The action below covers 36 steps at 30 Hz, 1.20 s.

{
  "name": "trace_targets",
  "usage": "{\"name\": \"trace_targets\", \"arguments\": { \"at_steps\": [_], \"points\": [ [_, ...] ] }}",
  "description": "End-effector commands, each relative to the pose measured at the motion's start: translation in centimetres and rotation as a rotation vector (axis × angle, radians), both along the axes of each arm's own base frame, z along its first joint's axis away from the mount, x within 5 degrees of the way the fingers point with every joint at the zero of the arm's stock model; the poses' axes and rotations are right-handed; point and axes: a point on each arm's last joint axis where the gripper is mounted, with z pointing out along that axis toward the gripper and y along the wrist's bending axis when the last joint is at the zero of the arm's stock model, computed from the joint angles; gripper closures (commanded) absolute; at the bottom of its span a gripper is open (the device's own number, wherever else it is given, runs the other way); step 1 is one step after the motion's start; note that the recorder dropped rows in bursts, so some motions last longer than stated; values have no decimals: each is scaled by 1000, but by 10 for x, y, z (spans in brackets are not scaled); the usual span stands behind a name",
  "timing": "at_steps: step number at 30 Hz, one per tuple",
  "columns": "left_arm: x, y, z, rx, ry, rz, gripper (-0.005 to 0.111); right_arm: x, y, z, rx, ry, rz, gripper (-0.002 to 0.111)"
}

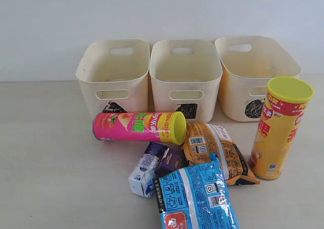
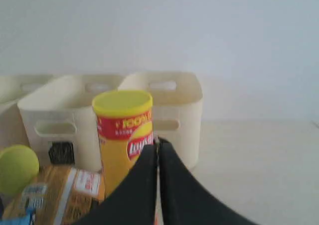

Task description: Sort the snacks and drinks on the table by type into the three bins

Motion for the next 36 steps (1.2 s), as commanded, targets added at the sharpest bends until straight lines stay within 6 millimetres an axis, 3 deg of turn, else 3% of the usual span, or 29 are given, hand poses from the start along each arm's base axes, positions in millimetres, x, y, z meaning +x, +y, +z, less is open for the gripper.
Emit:
{"name": "trace_targets", "arguments": {
  "at_steps": [1,7,11,15,18,23,28,32,35,36],
  "points": [
    [0,0,3,-11,-20,-1,103,-5,0,23,45,-261,15,108],
    [0,0,3,-11,-20,-1,103,-13,0,42,277,-460,88,108],
    [0,0,3,-11,-20,-1,103,-18,0,50,293,-546,104,108],
    [0,0,3,-11,-22,-1,103,-20,0,76,298,-607,113,108],
    [0,0,3,-11,-22,-1,103,-10,1,100,298,-608,114,108],
    [0,0,3,-11,-22,-1,103,21,5,135,295,-608,119,108],
    [0,0,3,-11,-22,-1,103,66,10,149,245,-555,96,108],
    [0,0,3,-11,-22,-1,103,110,15,140,231,-326,75,108],
    [0,0,3,-11,-22,-1,103,142,19,132,169,-49,44,108],
    [0,0,3,-11,-22,-1,103,159,20,132,87,127,23,108]
  ]
}}
